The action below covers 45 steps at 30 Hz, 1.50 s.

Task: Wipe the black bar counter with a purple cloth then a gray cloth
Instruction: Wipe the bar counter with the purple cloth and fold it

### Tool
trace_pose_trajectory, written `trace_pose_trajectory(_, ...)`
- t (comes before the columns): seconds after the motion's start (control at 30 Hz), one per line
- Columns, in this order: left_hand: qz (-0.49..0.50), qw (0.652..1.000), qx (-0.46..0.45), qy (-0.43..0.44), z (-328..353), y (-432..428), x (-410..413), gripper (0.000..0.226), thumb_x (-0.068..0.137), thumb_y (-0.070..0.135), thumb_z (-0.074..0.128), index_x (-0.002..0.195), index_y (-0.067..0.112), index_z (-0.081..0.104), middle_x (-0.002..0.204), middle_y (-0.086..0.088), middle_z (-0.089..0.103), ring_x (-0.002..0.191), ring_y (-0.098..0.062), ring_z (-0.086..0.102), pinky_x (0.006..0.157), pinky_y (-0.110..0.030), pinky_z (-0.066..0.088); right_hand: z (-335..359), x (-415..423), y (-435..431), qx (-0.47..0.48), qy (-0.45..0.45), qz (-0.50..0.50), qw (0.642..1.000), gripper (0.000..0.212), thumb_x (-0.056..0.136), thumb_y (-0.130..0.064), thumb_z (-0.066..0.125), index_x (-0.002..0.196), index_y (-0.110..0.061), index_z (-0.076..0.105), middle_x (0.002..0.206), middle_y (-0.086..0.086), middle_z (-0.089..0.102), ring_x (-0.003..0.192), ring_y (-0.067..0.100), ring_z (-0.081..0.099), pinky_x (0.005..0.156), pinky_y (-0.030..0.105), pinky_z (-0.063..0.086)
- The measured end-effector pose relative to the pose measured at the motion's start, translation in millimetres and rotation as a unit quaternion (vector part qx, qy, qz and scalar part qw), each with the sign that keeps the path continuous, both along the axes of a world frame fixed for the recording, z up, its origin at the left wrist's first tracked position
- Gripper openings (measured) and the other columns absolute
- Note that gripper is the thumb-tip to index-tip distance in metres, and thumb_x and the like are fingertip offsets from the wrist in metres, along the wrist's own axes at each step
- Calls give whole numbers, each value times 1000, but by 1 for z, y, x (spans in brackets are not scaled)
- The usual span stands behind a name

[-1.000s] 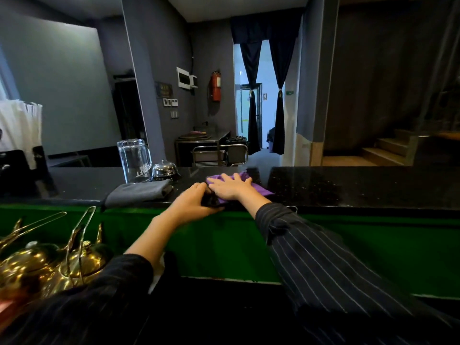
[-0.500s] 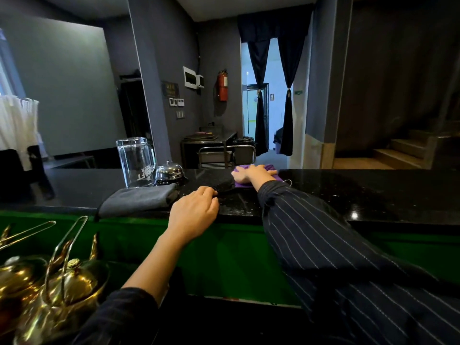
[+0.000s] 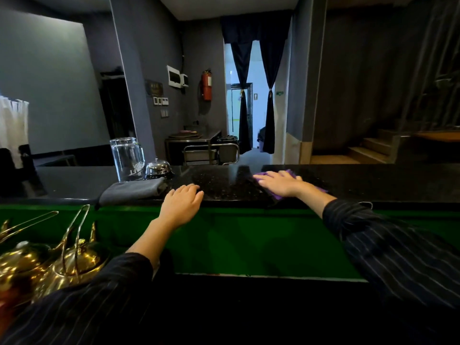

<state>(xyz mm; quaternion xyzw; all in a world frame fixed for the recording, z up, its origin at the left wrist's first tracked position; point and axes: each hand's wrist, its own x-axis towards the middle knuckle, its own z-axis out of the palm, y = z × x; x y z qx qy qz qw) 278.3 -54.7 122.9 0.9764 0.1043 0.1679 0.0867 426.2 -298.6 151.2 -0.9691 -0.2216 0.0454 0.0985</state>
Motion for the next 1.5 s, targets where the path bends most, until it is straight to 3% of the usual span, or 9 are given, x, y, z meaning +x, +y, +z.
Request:
trace_pose_trajectory(0.17, -39, 997, -3, 67, 3, -31, -12, 57, 99, 43, 23, 150, 16, 21, 160, -2, 19, 149, -19, 11, 120, -49, 4, 4, -17, -16, -54, -35, -215, 975, 59, 98, -51, 26, 153, -32, 17, 164, 9, 9, 148, 43, 1, 109, 74, 4)
trace_pose_trajectory(0.27, -96, 992, -40, 77, 22, -75, 1, 53, 100, 37, 24, 147, 14, 28, 157, -6, 27, 147, -23, 19, 117, -54, 10, 2, -46, 14, -32, -42, -123, 991, 57, 98, -50, 22, 153, -34, 18, 164, 7, 9, 148, 43, 0, 108, 75, 1)
trace_pose_trajectory(0.37, -117, 987, -81, 69, 34, -120, 29, 43, 97, 32, 27, 131, 10, 44, 142, -19, 46, 132, -34, 42, 111, -54, 27, -8, -56, -6, -27, -59, -32, 997, 53, 98, -53, 17, 150, -47, 15, 163, -4, 12, 149, 39, 3, 110, 72, 4)
trace_pose_trajectory(0.5, -142, 983, -76, 86, 37, -165, 59, 51, 96, 39, 29, 138, 13, 38, 143, -21, 45, 131, -39, 43, 111, -53, 30, -5, -44, -98, 16, -52, -115, 992, 54, 96, -55, 14, 149, -46, 21, 162, -8, 19, 148, 34, 9, 113, 67, 5)
trace_pose_trajectory(0.7, -143, 983, -47, 108, 35, -192, 76, 57, 96, 49, 29, 145, 21, 33, 151, -11, 38, 139, -33, 35, 115, -52, 25, 0, -10, -200, -6, -23, -223, 974, 55, 99, -51, 14, 153, -40, 14, 165, -6, 6, 151, 32, -1, 116, 64, -2)
trace_pose_trajectory(0.93, -86, 989, -51, 113, 27, -219, 100, 56, 96, 51, 26, 147, 31, 25, 157, -3, 28, 143, -30, 28, 116, -57, 18, 0, 36, -204, -18, -26, -182, 983, 58, 99, -48, 16, 155, -31, 13, 165, 0, 8, 150, 35, 2, 114, 68, -2)
trace_pose_trajectory(1.17, -64, 986, 22, 150, 19, -239, 113, 49, 100, 45, 17, 149, 39, 13, 161, 4, 10, 149, -24, 9, 116, -61, 10, 1, 82, -160, -24, -33, -121, 992, 58, 99, -50, 19, 154, -33, 15, 165, 7, 6, 149, 40, 1, 109, 74, -3)
trace_pose_trajectory(1.37, -76, 994, -59, 57, 30, -222, 112, 37, 97, 26, 42, 133, 30, 51, 143, -1, 51, 131, -22, 46, 109, -34, 34, -1, 73, -132, -8, -11, 58, 998, 61, 96, -60, 18, 153, -39, 13, 165, 0, 6, 150, 36, 0, 112, 70, -4)
trace_pose_trajectory(1.5, -77, 994, -68, 40, 31, -214, 108, 36, 97, 21, 43, 131, 24, 55, 139, -4, 54, 129, -22, 48, 109, -33, 35, 6, 97, -185, -1, -5, 82, 997, 56, 95, -64, 19, 149, -49, 16, 165, -7, 8, 151, 29, 4, 115, 64, 0)
